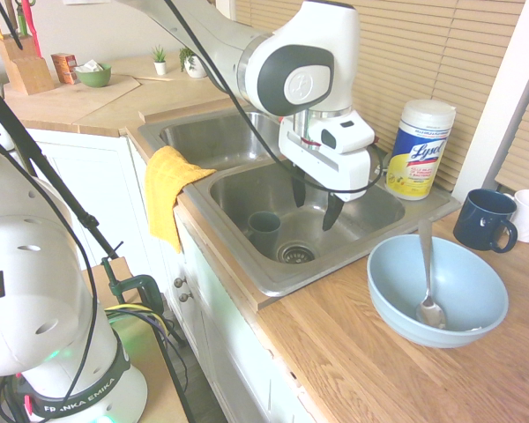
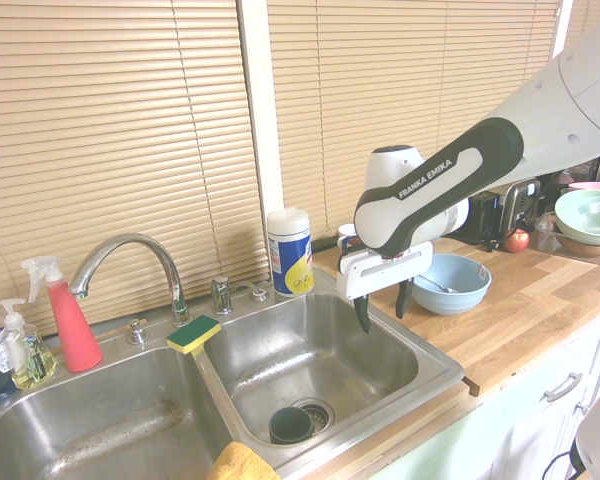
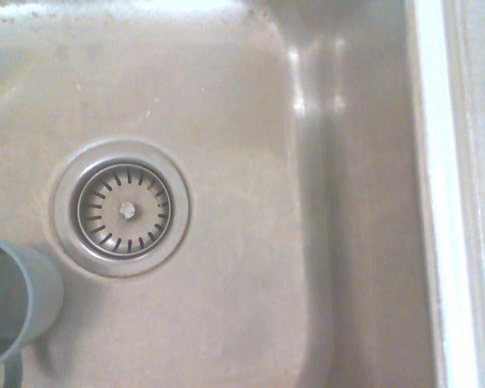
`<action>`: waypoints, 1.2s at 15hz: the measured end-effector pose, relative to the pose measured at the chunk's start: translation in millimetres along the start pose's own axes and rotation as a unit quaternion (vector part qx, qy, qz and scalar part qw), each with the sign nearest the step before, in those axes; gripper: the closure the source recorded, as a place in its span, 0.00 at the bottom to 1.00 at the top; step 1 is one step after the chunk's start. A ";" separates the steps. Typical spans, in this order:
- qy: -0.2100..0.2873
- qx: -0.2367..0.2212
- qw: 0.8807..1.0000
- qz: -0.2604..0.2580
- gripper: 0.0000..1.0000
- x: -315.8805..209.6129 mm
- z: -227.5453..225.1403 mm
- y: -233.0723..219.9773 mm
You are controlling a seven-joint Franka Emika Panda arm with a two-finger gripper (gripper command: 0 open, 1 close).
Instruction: Put the spoon into the sink
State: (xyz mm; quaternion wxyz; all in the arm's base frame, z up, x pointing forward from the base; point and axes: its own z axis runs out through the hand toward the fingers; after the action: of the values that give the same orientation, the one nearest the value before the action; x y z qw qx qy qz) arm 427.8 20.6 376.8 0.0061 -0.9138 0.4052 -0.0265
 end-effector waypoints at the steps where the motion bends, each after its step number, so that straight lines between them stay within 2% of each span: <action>1: 0.000 0.000 1.000 0.000 0.00 0.1 0.4 0.0; 4: 0.014 0.018 1.000 -0.005 0.00 2.7 -10.5 -0.1; 6: 0.039 0.043 0.998 -0.010 0.00 4.5 -36.9 7.1; 11: 0.099 0.085 0.991 0.006 0.00 18.8 -90.2 71.8; 15: 0.106 0.097 0.990 0.016 0.00 61.0 -90.7 128.3; 18: 0.109 0.091 0.990 0.009 0.00 95.3 -71.2 137.2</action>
State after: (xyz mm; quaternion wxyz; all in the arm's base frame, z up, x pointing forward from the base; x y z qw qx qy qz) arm 386.4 -141.5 447.6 0.0453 -0.8974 0.4078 -0.1624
